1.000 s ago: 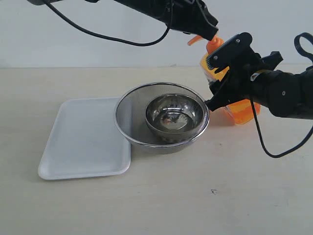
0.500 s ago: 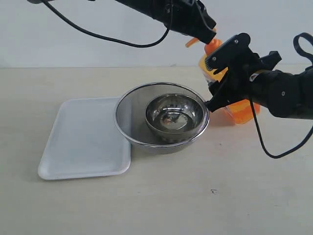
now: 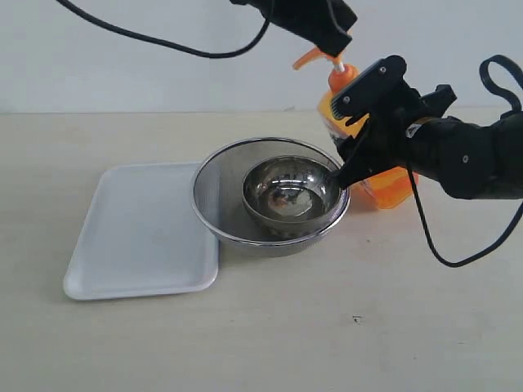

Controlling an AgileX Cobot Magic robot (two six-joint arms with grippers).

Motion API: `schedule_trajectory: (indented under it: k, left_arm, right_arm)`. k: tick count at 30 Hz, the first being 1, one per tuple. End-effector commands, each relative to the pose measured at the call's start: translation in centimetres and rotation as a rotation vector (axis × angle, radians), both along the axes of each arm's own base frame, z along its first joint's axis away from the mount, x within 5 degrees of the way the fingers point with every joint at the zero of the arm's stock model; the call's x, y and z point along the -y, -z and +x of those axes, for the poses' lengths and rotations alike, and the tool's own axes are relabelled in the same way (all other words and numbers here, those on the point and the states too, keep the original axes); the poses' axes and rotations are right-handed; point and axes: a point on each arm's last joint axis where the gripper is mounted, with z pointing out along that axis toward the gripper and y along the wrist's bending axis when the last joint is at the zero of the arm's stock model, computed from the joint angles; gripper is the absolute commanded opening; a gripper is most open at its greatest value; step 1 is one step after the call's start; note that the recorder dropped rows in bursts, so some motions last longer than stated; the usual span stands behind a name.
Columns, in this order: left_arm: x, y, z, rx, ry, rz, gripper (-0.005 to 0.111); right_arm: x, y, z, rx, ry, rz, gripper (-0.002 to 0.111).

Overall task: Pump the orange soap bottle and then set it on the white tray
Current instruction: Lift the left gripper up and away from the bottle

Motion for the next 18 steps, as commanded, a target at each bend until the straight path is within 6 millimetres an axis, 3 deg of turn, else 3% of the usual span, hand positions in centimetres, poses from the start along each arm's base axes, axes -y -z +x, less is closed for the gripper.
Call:
schedule_trajectory:
  k: [1, 18]
  left_arm:
    - [-1.7, -3.7, -1.0, 0.085, -0.033, -0.059, 0.005]
    - [-9.8, -13.0, -4.1, 0.288, -0.185, -0.173, 0.005]
  right_arm:
    - [-0.1, -0.6, 0.1, 0.028, -0.006, 0.006, 0.0]
    - [-0.1, -0.6, 0.1, 0.028, -0.006, 0.006, 0.0]
